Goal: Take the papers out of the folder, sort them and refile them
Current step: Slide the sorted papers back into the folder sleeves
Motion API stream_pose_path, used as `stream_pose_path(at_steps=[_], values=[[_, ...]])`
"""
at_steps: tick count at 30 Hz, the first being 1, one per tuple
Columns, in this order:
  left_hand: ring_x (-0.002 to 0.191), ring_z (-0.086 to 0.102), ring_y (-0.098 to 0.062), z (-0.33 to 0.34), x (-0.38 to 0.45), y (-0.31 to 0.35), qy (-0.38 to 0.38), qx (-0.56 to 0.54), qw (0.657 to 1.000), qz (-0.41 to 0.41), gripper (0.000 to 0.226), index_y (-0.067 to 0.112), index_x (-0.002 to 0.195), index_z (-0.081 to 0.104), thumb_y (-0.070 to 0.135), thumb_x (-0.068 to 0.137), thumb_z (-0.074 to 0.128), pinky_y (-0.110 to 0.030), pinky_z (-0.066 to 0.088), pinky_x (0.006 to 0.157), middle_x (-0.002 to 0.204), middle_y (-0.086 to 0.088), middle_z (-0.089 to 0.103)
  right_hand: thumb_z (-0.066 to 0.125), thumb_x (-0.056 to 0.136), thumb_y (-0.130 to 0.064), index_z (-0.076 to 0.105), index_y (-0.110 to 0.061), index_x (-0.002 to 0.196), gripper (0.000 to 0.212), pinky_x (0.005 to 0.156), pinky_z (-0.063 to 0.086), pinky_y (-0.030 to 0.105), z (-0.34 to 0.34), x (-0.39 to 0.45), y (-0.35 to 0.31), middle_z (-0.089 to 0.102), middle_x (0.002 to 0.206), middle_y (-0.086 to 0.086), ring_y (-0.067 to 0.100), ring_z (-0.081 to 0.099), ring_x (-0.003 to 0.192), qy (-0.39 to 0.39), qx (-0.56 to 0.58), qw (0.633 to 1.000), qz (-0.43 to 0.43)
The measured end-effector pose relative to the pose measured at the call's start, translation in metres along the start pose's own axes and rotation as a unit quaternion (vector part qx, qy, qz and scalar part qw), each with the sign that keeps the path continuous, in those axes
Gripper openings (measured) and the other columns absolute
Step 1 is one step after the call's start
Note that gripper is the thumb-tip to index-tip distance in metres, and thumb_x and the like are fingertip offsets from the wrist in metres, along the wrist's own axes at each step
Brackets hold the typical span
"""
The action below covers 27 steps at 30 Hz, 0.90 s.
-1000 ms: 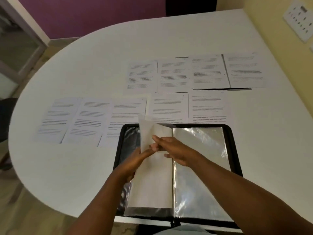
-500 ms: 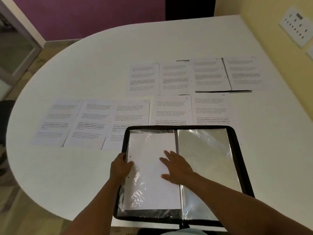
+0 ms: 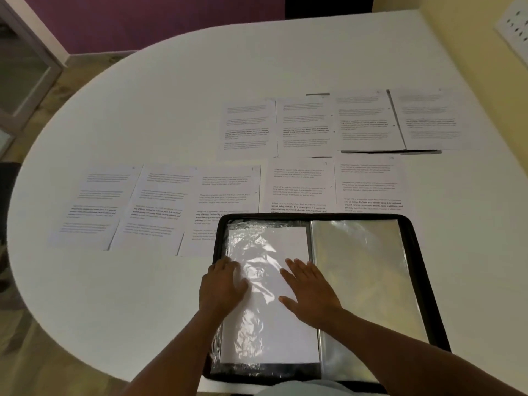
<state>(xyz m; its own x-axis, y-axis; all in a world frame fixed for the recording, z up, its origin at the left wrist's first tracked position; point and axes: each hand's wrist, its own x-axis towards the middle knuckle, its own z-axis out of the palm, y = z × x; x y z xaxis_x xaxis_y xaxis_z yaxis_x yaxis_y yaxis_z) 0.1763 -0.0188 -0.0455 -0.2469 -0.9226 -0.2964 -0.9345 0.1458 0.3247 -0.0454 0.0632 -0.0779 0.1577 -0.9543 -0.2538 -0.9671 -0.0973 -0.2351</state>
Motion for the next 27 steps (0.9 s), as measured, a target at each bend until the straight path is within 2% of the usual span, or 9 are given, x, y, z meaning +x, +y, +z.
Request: stream_pose_path(at_steps=[2,4,7,12,14,18,21,24,27], values=[[0.107,0.058,-0.022,-0.006,0.015,0.001,0.035,-0.053,0.998,-0.012,0.04,0.023,0.116,0.059,0.045,0.083,0.055,-0.036,0.048,0.085,0.122,0.003,0.059,0.016,0.097,-0.061,0.058,-0.022,0.131,0.066,0.118,0.021,0.035,-0.006,0.017,0.0,0.055,0.14,0.001,0.02,0.051,0.13,0.061,0.034,0.998,0.004],[0.105,0.06,-0.022,-0.015,0.038,0.004,0.051,-0.094,0.994,-0.029,0.039,0.022,0.118,0.061,0.043,0.086,0.056,-0.036,0.05,0.086,0.119,0.002,0.063,0.035,0.095,-0.055,0.063,-0.018,0.124,0.055,0.111,0.031,0.035,-0.02,0.041,0.002,0.063,0.128,0.002,0.021,0.058,0.121,0.131,0.082,0.988,0.017],[0.105,0.063,-0.019,-0.033,0.082,0.015,0.072,-0.172,0.981,-0.057,0.038,0.023,0.118,0.062,0.04,0.085,0.059,-0.037,0.051,0.09,0.115,0.004,0.066,0.06,0.087,-0.031,0.067,-0.01,0.113,0.034,0.095,0.05,0.038,-0.046,0.092,0.01,0.069,0.109,0.005,0.025,0.065,0.102,0.21,0.189,0.958,0.049],[0.117,0.057,-0.022,-0.066,0.168,0.029,0.103,-0.262,0.955,-0.093,0.045,0.009,0.132,0.055,0.027,0.091,0.063,-0.034,0.045,0.101,0.129,-0.007,0.06,0.063,0.087,-0.009,0.067,-0.005,0.109,0.023,0.088,0.054,0.039,-0.091,0.188,0.029,0.069,0.102,0.009,0.025,0.065,0.094,0.254,0.304,0.912,0.106],[0.115,0.057,-0.025,-0.077,0.207,0.032,0.117,-0.261,0.953,-0.096,0.046,0.007,0.131,0.055,0.026,0.09,0.064,-0.032,0.043,0.098,0.127,-0.01,0.06,0.064,0.087,-0.007,0.065,-0.005,0.111,0.023,0.086,0.054,0.038,-0.108,0.226,0.04,0.067,0.102,0.008,0.022,0.064,0.094,0.253,0.317,0.905,0.128],[0.119,0.054,-0.027,-0.093,0.282,0.033,0.115,-0.238,0.958,-0.109,0.052,0.006,0.134,0.051,0.028,0.089,0.066,-0.034,0.041,0.099,0.13,-0.012,0.057,0.065,0.088,-0.009,0.059,-0.006,0.118,0.03,0.081,0.044,0.019,-0.132,0.296,0.064,0.064,0.111,0.01,0.02,0.062,0.102,0.217,0.352,0.888,0.201],[0.125,0.049,-0.029,-0.094,0.328,0.028,0.103,-0.213,0.963,-0.132,0.06,0.009,0.137,0.048,0.033,0.086,0.068,-0.039,0.04,0.102,0.134,-0.013,0.052,0.066,0.087,-0.014,0.053,-0.008,0.123,0.039,0.086,0.041,0.021,-0.136,0.343,0.08,0.06,0.12,0.01,0.022,0.058,0.109,0.175,0.346,0.884,0.262],[0.128,0.042,-0.033,-0.092,0.364,0.021,0.085,-0.179,0.965,-0.169,0.073,0.011,0.139,0.043,0.042,0.081,0.073,-0.047,0.039,0.104,0.137,-0.014,0.044,0.069,0.085,-0.018,0.049,-0.008,0.127,0.048,0.083,0.037,0.021,-0.133,0.38,0.089,0.056,0.124,0.011,0.023,0.056,0.112,0.143,0.324,0.888,0.293],[0.126,0.04,-0.035,-0.093,0.385,0.022,0.082,-0.135,0.962,-0.223,0.085,0.008,0.135,0.041,0.053,0.073,0.077,-0.052,0.042,0.097,0.133,-0.016,0.041,0.071,0.083,-0.017,0.046,-0.004,0.128,0.053,0.085,0.044,0.026,-0.132,0.406,0.089,0.054,0.125,0.013,0.026,0.056,0.111,0.137,0.302,0.886,0.325]])
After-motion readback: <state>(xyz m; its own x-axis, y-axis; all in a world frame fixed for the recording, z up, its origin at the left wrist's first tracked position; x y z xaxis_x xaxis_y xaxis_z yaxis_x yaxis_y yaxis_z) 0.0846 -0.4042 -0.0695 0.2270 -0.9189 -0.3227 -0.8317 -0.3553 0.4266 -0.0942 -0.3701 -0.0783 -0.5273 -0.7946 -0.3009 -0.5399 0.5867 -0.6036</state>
